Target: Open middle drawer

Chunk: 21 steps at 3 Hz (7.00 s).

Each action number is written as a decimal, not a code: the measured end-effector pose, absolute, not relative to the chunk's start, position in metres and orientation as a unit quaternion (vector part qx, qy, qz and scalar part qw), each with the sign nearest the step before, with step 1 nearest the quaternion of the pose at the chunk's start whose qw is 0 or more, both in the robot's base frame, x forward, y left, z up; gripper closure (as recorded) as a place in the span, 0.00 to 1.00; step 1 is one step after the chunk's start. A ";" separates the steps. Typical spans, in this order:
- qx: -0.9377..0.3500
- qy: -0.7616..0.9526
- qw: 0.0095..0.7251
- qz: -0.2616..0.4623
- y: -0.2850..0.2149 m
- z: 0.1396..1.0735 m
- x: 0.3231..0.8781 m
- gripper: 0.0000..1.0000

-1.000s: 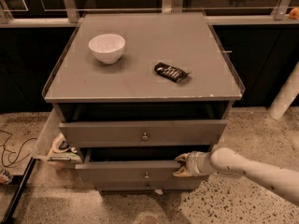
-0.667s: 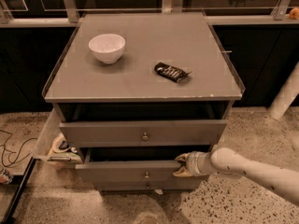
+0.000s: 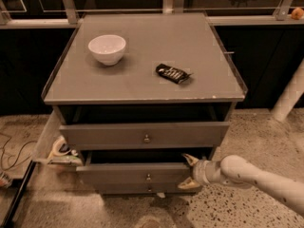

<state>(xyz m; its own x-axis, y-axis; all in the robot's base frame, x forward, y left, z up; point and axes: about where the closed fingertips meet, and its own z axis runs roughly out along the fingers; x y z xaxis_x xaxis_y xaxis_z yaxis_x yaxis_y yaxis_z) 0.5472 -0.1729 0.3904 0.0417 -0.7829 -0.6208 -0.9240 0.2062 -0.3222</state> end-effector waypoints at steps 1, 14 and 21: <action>-0.623 0.685 0.365 0.097 -0.173 0.394 0.547 0.49; -0.644 0.660 0.350 0.161 -0.191 0.399 0.451 0.85; -0.643 0.657 0.350 0.182 -0.192 0.395 0.418 0.11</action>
Offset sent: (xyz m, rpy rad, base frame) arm -0.1224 -0.0718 0.0135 0.0731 0.0084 -0.0672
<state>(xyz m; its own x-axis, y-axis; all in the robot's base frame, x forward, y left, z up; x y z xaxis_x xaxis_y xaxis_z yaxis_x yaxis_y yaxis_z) 0.4175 -0.1923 0.3953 0.0702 -0.7174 -0.6931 -0.9716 0.1083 -0.2105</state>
